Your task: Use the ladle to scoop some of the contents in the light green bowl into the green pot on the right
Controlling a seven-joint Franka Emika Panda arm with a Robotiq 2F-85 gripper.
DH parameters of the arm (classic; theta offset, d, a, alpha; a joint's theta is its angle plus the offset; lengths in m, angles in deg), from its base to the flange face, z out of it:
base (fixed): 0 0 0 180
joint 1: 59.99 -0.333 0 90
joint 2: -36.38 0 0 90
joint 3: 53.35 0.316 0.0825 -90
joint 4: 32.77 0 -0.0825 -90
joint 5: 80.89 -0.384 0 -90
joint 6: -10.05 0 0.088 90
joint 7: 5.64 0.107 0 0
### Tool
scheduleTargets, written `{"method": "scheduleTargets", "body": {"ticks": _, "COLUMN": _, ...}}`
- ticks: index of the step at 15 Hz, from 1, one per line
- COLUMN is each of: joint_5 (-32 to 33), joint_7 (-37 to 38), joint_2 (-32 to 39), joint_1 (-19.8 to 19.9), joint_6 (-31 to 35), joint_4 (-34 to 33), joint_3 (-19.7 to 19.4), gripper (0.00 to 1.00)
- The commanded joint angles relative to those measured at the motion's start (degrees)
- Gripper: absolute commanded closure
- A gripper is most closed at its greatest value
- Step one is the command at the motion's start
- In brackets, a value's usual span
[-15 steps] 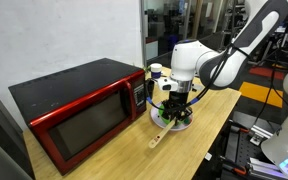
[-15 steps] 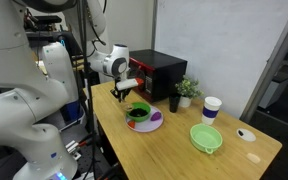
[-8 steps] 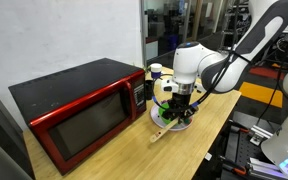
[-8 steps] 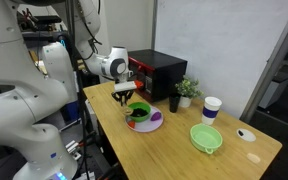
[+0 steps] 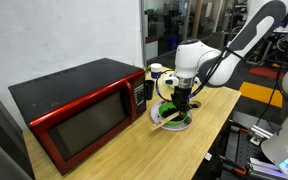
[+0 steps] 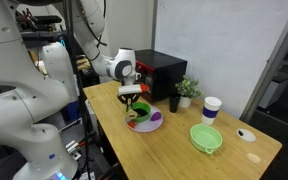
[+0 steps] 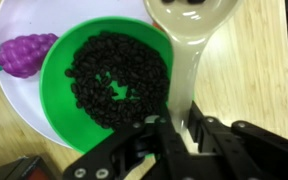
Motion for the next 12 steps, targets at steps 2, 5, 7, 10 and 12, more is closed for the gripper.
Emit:
{"method": "scheduleTargets", "body": {"ticks": 2, "joint_5": -0.57, "joint_7": -0.02, "joint_2": -0.01, "joint_1": 2.83, "joint_6": -1.32, "joint_4": -1.05, "joint_3": 0.10, "gripper": 0.94}}
{"method": "scheduleTargets", "body": {"ticks": 5, "joint_5": -0.66, "joint_7": -0.85, "joint_2": 0.86, "joint_1": 4.21, "joint_6": -2.68, "joint_4": -1.96, "joint_3": 0.43, "gripper": 0.94}}
{"method": "scheduleTargets", "body": {"ticks": 7, "joint_5": -0.81, "joint_7": -1.78, "joint_2": 1.60, "joint_1": 5.14, "joint_6": -5.64, "joint_4": -2.95, "joint_3": 1.03, "gripper": 0.94}}
{"method": "scheduleTargets", "body": {"ticks": 10, "joint_5": -0.79, "joint_7": -2.04, "joint_2": 1.61, "joint_1": 6.98, "joint_6": -9.07, "joint_4": -4.55, "joint_3": 2.32, "gripper": 0.94}}
{"method": "scheduleTargets", "body": {"ticks": 12, "joint_5": -0.63, "joint_7": -1.75, "joint_2": 1.40, "joint_1": 8.28, "joint_6": -10.37, "joint_4": -5.38, "joint_3": 3.15, "gripper": 0.94}}
